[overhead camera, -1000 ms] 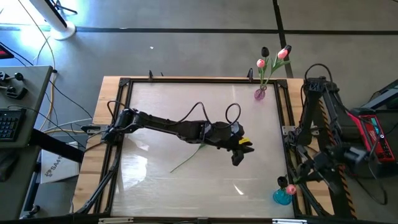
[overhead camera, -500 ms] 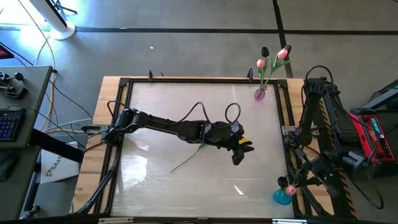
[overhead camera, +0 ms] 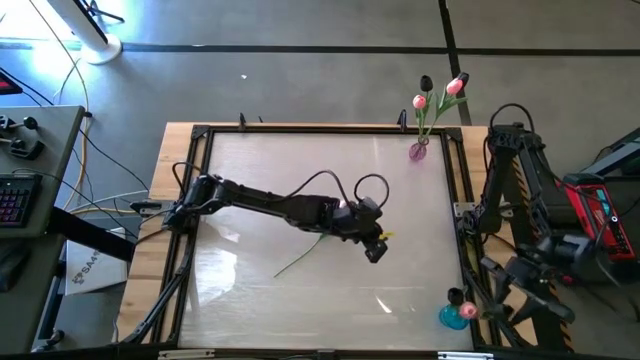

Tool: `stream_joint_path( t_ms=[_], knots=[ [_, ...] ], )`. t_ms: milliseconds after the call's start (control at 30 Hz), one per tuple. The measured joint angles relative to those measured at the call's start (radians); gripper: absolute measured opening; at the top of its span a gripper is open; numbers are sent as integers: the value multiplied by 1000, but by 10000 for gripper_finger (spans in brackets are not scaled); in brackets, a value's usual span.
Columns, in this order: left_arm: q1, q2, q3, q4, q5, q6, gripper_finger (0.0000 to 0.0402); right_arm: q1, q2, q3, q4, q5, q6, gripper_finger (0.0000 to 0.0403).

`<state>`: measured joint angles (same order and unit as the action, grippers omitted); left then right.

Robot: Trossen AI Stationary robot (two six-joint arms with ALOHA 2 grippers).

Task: Sort flowers into vase by color
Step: Put the black flower into the blue vase, then put the pink flower into the blue vase

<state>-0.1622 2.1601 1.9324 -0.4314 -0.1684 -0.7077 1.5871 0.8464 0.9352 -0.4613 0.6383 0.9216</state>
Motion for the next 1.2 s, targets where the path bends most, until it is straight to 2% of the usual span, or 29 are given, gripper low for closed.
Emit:
stream_joint_path(
  t_ms=[300,433,533,667,800,967,1100,1200],
  knots=[
    [-10,0,0,-204,-26,-124,121,0,-21,0,85,-47,21,152],
    [-18,0,0,-276,-27,-156,121,0,-22,0,120,-93,24,152],
    [-28,0,0,-300,-27,-156,121,0,-22,1,130,-89,24,156],
    [-38,0,0,-326,-43,-179,121,-6,-14,0,89,-88,60,181],
    [-46,0,0,-348,-77,-229,121,-12,-11,0,15,-91,136,223],
    [-53,0,0,-360,-101,-260,121,-11,-11,0,26,-197,186,270],
    [-60,0,0,-363,-104,-260,121,-12,-11,-1,77,-283,205,281],
    [-63,0,0,-384,-108,-262,121,-11,-14,-1,134,-296,194,282]
  ],
)
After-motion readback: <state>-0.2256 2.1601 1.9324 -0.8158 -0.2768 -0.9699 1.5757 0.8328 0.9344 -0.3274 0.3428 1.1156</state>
